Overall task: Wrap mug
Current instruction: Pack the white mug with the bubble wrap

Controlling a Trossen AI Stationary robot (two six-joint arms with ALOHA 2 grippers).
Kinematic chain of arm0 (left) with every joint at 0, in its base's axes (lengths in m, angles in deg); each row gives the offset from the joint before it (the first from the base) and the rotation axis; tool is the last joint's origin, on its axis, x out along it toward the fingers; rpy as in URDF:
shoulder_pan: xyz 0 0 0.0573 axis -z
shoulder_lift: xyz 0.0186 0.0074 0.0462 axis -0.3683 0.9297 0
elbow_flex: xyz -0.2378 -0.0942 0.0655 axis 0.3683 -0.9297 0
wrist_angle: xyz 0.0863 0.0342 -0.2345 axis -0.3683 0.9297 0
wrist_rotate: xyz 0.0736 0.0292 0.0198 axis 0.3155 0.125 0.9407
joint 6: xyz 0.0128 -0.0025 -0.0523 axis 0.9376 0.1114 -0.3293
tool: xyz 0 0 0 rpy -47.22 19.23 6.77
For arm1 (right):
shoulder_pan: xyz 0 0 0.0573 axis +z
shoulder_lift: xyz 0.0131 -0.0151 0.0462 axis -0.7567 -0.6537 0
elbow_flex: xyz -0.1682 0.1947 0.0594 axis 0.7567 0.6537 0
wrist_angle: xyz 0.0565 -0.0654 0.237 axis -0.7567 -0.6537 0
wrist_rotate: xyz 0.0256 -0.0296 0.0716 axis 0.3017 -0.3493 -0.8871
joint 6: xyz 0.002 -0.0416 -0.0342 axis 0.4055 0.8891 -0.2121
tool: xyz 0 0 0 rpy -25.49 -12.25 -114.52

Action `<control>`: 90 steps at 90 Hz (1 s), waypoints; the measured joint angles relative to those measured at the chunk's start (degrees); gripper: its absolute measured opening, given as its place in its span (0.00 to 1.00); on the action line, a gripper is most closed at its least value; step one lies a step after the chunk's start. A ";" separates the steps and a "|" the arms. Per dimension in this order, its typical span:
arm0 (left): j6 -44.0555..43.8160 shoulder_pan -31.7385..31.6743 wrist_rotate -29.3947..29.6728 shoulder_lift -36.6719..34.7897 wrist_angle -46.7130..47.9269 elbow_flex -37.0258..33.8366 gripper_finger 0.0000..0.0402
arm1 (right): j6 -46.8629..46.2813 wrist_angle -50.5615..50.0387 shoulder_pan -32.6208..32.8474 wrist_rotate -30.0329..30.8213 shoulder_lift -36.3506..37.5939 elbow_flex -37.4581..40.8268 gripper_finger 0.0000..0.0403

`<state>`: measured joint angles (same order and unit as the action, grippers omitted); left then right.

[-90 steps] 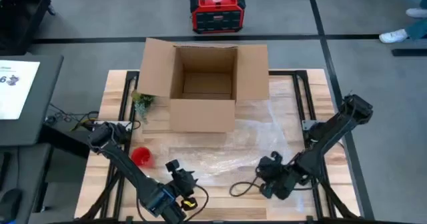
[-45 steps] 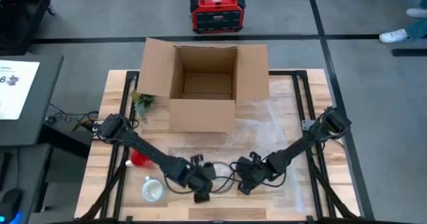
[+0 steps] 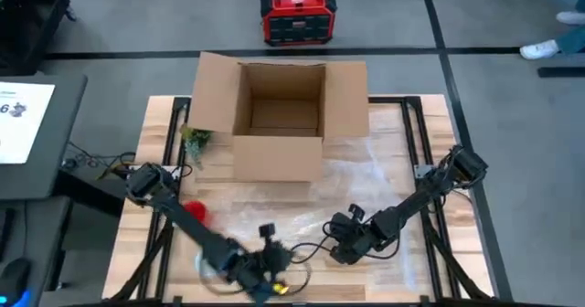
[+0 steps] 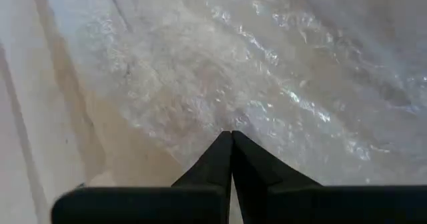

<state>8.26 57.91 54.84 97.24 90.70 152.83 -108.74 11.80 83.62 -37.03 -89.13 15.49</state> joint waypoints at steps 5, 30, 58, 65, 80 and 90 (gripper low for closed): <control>0.59 -3.02 -3.67 0.00 0.09 -0.96 0.00 | -0.12 0.02 -0.03 0.03 0.01 0.00 0.00; -0.15 -9.41 -19.90 0.18 -0.15 -4.64 0.00 | -0.11 -1.80 -0.01 -0.24 0.04 0.00 0.00; -3.99 -10.54 -22.79 0.18 0.33 -9.82 0.00 | 0.00 -2.63 -0.12 -0.24 0.05 -0.02 0.00; -5.26 -10.28 -24.50 0.18 -1.10 -10.50 0.00 | 0.00 -2.85 -0.10 -0.24 0.07 -0.02 0.00; -10.43 -7.53 -31.97 0.18 -3.36 -10.54 0.00 | -0.33 -3.89 -0.43 -0.24 0.09 -0.07 0.00; -13.58 -3.71 -32.67 -0.41 -3.63 -10.36 0.00 | -2.33 -6.00 -0.68 -0.22 0.09 -0.09 0.00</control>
<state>-5.32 54.20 22.17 96.83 87.07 142.46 -111.08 5.80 82.94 -37.25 -89.04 15.41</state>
